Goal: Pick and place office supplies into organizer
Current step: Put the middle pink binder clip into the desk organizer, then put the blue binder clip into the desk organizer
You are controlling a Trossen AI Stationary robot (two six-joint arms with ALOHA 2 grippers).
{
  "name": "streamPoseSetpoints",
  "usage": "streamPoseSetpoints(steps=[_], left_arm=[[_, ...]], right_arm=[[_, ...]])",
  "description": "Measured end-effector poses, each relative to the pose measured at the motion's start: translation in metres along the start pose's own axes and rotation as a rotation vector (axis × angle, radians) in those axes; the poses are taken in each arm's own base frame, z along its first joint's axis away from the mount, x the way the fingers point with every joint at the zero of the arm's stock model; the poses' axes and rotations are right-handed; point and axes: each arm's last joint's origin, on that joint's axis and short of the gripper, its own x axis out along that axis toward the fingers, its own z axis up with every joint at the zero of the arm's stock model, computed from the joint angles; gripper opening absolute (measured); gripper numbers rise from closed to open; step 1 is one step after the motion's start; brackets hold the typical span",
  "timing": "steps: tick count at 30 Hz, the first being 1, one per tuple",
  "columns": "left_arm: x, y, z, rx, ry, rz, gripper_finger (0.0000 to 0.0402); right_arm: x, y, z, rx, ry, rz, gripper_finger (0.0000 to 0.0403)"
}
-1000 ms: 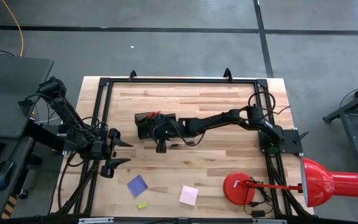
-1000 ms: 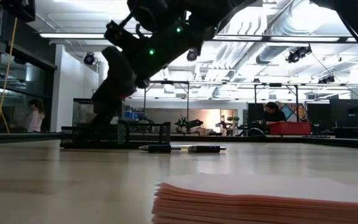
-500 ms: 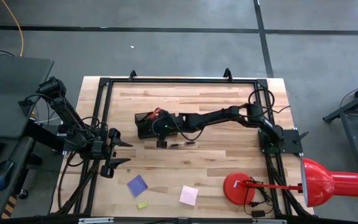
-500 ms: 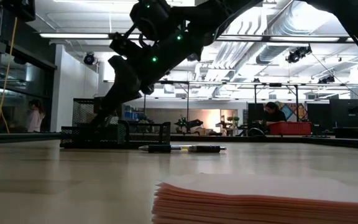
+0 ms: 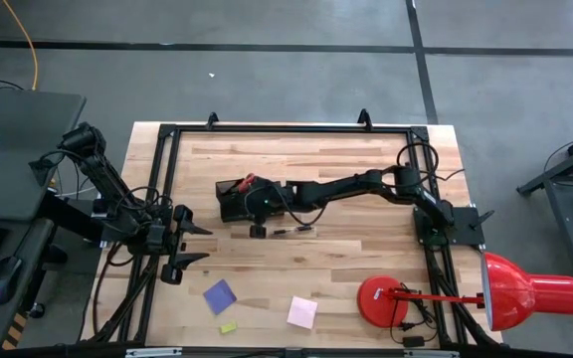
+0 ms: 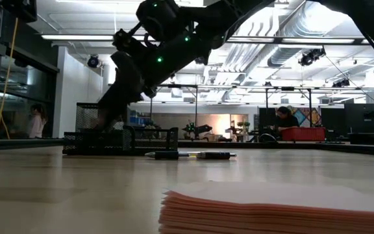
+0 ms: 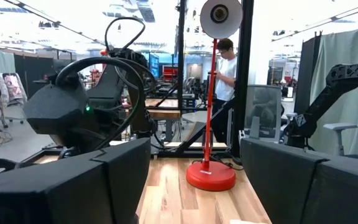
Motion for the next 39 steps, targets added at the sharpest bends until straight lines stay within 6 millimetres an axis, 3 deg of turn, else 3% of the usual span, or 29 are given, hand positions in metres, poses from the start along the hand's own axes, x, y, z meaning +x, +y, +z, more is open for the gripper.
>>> streamPoseSetpoints(steps=[9,18,27,33,39], left_arm=[[0.0,0.0,0.0,0.001,0.001,0.0,0.0239],[0.0,0.0,-0.001,0.006,0.005,-0.001,0.0239],[0.0,0.0,-0.001,0.014,0.009,-0.002,0.0239],[0.0,0.0,-0.001,0.01,0.006,-0.001,0.0239],[0.0,-0.001,-0.01,0.035,0.071,0.021,0.0239]], right_arm=[[0.0,0.0,0.001,0.0,-0.003,-0.024,0.0097],[0.0,0.024,0.002,-0.054,0.005,-0.005,0.0098],[-0.006,0.086,0.005,-0.119,-0.028,0.277,0.0098],[-0.012,0.121,0.009,-0.156,-0.076,0.288,0.0098],[-0.017,0.147,-0.003,-0.139,0.05,0.295,0.0098]])
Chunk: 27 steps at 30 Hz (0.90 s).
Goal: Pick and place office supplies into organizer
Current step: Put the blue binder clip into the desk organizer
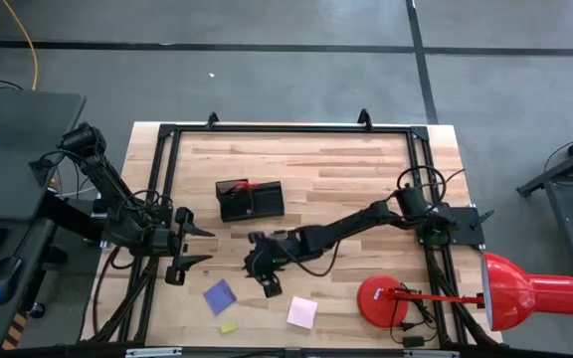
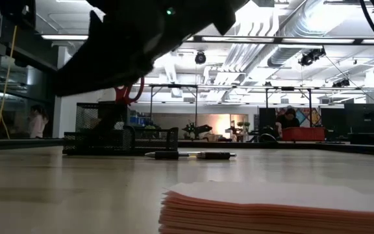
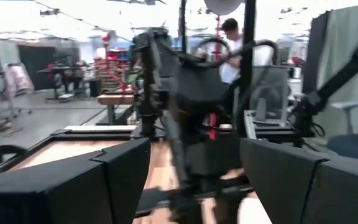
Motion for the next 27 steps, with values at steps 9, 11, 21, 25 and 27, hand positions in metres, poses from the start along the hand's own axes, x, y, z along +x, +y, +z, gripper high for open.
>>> streamPoseSetpoints(steps=[9,11,21,25,27], left_arm=[[0.0,0.002,0.002,-0.026,-0.01,0.039,0.0239],[0.0,0.002,0.003,-0.027,-0.01,0.038,0.0239],[0.0,0.001,-0.001,-0.002,0.011,0.033,0.0239],[0.004,0.002,-0.009,-0.033,0.052,0.062,0.0239],[0.007,0.004,-0.013,-0.053,0.073,0.086,0.0239]], right_arm=[[-0.005,0.062,-0.024,0.011,-0.064,0.053,0.0098],[-0.019,0.071,-0.034,0.027,-0.062,-0.016,0.0098],[-0.147,0.118,-0.072,0.076,-0.261,-0.336,0.0098],[-0.174,0.123,-0.102,0.106,-0.354,-0.282,0.0098],[-0.181,0.122,-0.118,0.112,-0.36,-0.28,0.0098]])
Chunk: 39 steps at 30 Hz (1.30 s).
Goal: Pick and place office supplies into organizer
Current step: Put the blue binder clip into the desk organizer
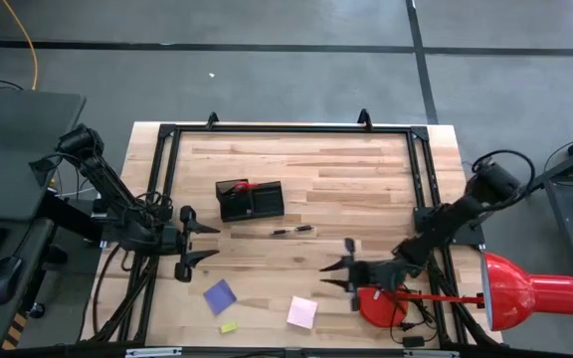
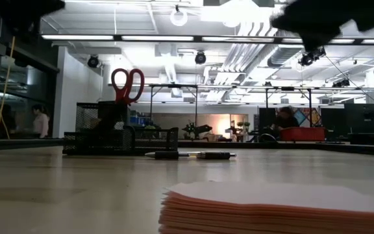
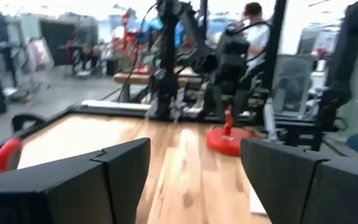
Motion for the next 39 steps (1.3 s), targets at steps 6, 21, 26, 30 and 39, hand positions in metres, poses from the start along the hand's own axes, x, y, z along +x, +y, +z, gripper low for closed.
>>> streamPoseSetpoints(steps=[6,21,26,30,39], left_arm=[[0.008,0.004,-0.011,0.003,0.116,0.121,0.0239],[0.008,-0.01,0.012,-0.106,0.764,0.037,0.0183],[0.006,-0.015,0.002,-0.172,0.952,0.02,0.0168],[0.007,-0.02,-0.009,-0.175,1.034,0.03,0.0168],[0.011,-0.027,-0.035,-0.114,1.14,0.119,0.0168]], right_arm=[[-0.013,-0.017,-0.028,0.005,0.014,-0.079,0.0098],[-0.017,-0.021,-0.044,0.081,0.076,-0.027,0.0098],[-0.017,-0.021,-0.044,0.1,0.074,-0.035,0.0098],[-0.017,-0.021,-0.044,0.111,0.07,-0.042,0.0098],[-0.017,-0.021,-0.044,0.117,0.072,-0.044,0.0098]])
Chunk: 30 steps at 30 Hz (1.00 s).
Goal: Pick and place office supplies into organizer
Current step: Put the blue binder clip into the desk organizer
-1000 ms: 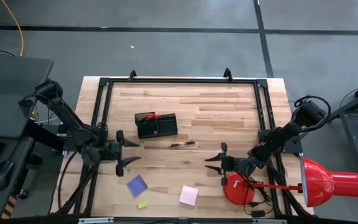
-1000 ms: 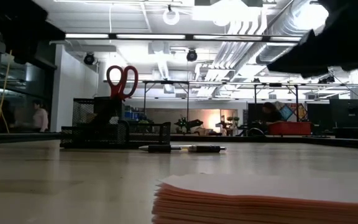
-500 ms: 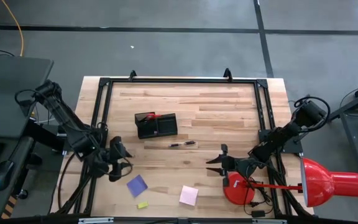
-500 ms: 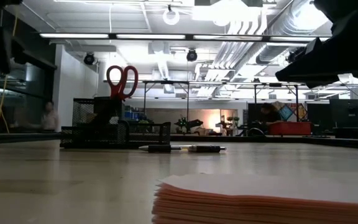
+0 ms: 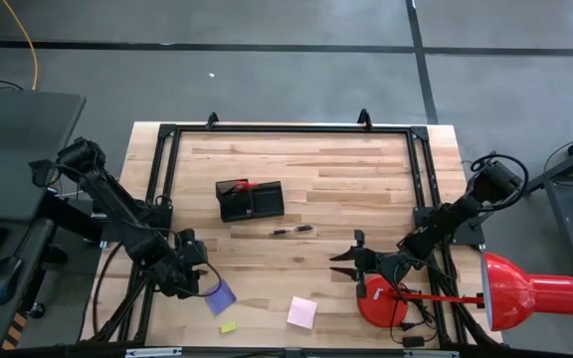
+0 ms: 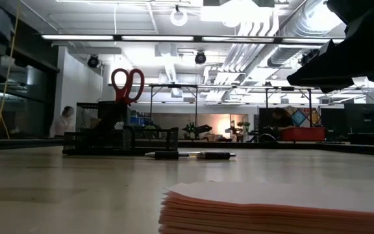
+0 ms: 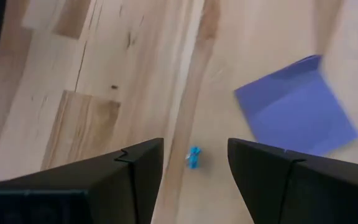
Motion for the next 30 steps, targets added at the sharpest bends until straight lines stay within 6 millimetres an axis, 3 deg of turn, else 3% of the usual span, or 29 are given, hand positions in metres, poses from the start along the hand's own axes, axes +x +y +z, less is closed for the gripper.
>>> streamPoseSetpoints(steps=[10,30], left_arm=[[0.015,-0.001,-0.006,0.001,0.052,0.089,0.0168],[0.032,-0.008,-0.012,-0.008,0.113,0.092,0.0168]], right_arm=[[0.0,0.0,0.0,0.002,0.003,-0.001,0.0098],[0.0,-0.001,-0.002,-0.008,0.01,-0.019,0.0098]])
